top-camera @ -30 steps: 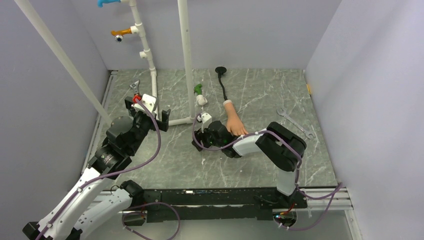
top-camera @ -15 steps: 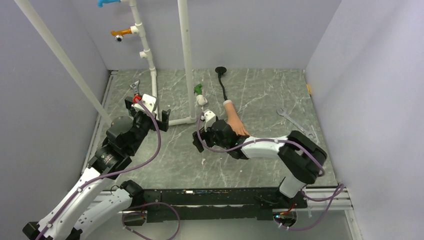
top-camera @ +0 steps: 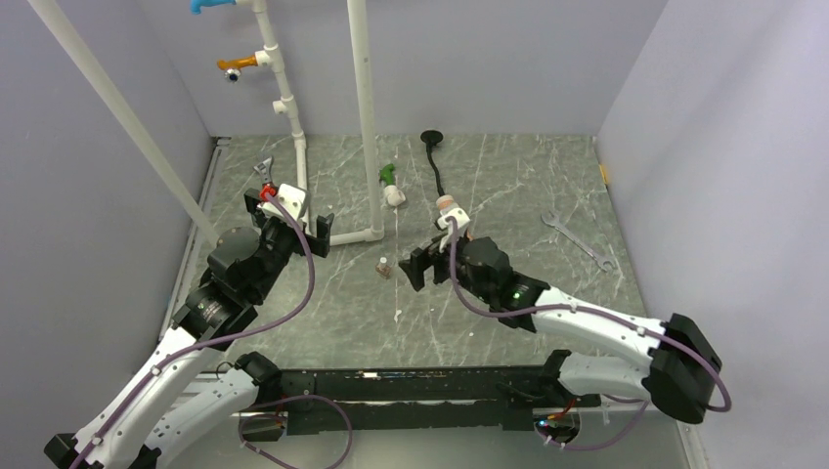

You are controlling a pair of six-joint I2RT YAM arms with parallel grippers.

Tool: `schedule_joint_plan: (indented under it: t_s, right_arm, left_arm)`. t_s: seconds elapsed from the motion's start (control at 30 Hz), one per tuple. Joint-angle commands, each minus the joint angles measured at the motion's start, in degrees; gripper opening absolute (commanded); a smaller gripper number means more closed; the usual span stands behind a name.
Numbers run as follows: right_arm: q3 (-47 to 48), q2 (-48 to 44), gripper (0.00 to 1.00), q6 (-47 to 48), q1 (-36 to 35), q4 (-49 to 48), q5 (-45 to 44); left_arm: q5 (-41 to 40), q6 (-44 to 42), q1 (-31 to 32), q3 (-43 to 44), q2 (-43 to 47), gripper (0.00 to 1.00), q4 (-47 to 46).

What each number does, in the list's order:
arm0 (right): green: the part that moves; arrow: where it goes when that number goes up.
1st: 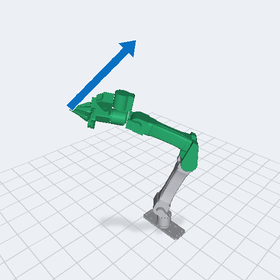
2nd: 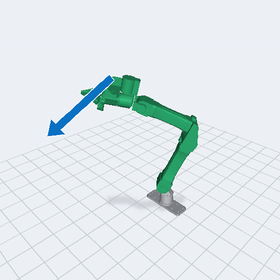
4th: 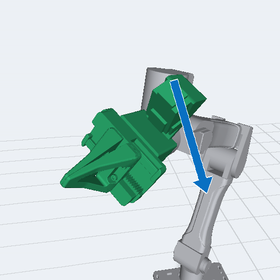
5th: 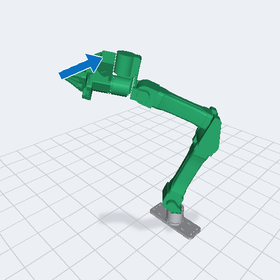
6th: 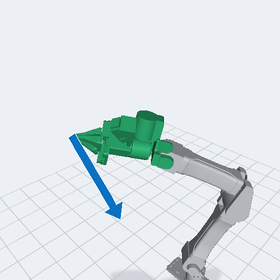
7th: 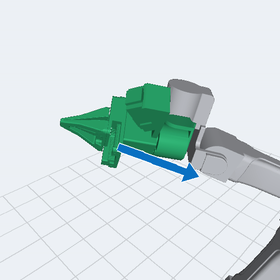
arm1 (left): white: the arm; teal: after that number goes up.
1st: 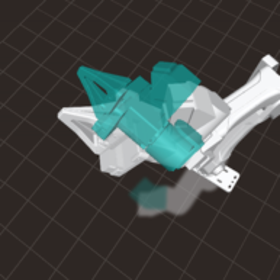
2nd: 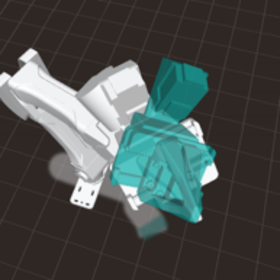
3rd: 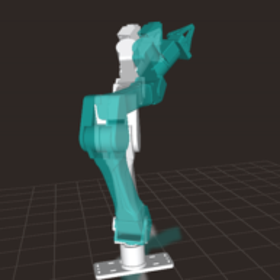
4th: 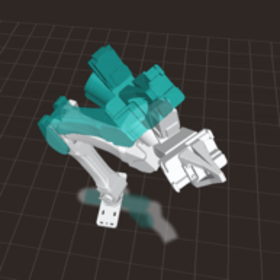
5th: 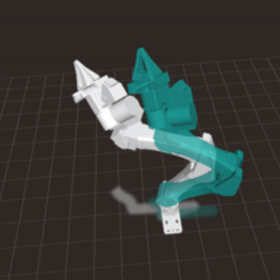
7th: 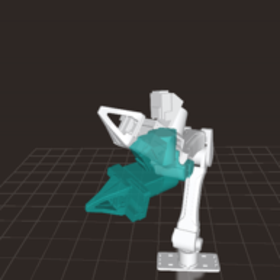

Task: Paint the nails
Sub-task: Reset both arms

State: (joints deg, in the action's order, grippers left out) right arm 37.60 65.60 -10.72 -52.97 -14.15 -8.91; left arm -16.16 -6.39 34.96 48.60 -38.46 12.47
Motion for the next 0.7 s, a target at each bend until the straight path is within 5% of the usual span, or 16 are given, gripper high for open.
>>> schedule_joint_plan:
  t_s: [0.0,0.67]
  right_arm:
    - [-3.85,-6.64,1.00,-2.10,-0.16,1.30,0.54]
    - [-16.85,-19.30,1.00,-12.86,-0.12,2.36,-9.86]
  left_arm:
    - [0.51,-0.46,-0.23,1.05,0.07,0.99,-1.97]
    - [2.06,-0.48,-0.21,1.19,1.24,0.99,-1.72]
